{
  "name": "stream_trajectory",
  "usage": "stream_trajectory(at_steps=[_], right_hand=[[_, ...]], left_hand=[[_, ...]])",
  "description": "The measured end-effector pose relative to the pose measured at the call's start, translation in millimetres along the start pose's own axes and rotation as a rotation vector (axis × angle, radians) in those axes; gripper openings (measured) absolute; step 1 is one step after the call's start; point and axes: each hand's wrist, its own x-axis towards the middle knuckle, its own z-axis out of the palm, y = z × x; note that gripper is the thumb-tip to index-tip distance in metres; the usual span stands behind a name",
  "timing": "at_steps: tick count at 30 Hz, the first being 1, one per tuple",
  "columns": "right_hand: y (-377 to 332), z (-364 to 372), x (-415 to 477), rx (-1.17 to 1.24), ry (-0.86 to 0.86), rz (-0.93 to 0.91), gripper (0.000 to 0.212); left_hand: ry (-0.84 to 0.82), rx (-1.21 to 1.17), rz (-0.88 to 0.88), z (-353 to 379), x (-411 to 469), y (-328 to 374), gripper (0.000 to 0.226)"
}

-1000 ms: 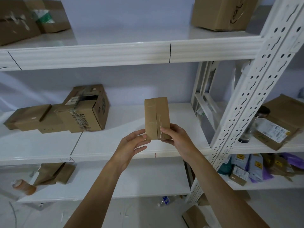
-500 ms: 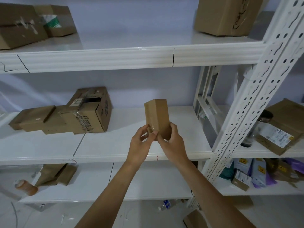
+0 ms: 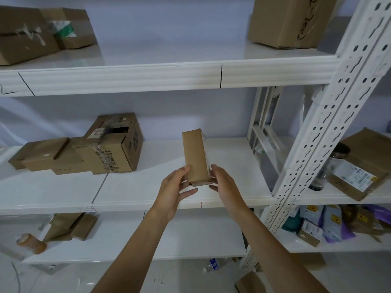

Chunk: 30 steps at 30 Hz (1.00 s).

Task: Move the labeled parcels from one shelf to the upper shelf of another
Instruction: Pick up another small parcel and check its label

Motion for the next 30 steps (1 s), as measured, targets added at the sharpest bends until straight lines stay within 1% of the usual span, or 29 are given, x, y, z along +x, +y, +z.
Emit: stream_trajectory(at_steps=[1, 4, 6, 9, 12, 14, 16, 18, 21, 25, 30], right_hand=[[-2, 0, 0, 0.037, -0.021, 0.044, 0.028], [-4, 0, 0, 0.257, -0.064, 0.152, 0.026], [-1, -1, 3, 0.323, -0.071, 0.171, 0.023], [2, -5, 6, 0.387, -0.057, 0.165, 0.023], [8, -12, 10, 0.391, -0.024, 0.133, 0.035], [11, -15, 10, 0.378, 0.003, 0.119, 0.041], [12, -17, 10, 0.352, 0.03, 0.101, 0.042], [11, -17, 10, 0.33, 0.032, 0.072, 0.041], [7, -15, 10, 0.297, 0.002, 0.026, 0.038], [5, -9, 9, 0.24, -0.026, -0.009, 0.035], [5, -11, 9, 0.252, -0.045, -0.005, 0.042]], left_hand=[[-0.026, -0.019, -0.009, 1, -1, 0, 0.035], [-0.079, -0.019, -0.03, 5, -2, -1, 0.034], [-0.086, 0.015, -0.024, 5, -1, -1, 0.036], [-0.048, 0.147, 0.02, 2, 2, 0, 0.037], [0.041, 0.236, 0.066, -3, 6, -1, 0.034], [0.085, 0.224, 0.065, -7, 9, -2, 0.033], [0.104, 0.203, 0.057, -10, 11, -4, 0.034], [0.095, 0.2, 0.057, -11, 11, -5, 0.036], [0.031, 0.238, 0.072, -9, 10, -7, 0.04], [-0.003, 0.237, 0.086, -4, 9, -7, 0.035], [-0.02, 0.197, 0.068, -7, 10, -5, 0.035]])
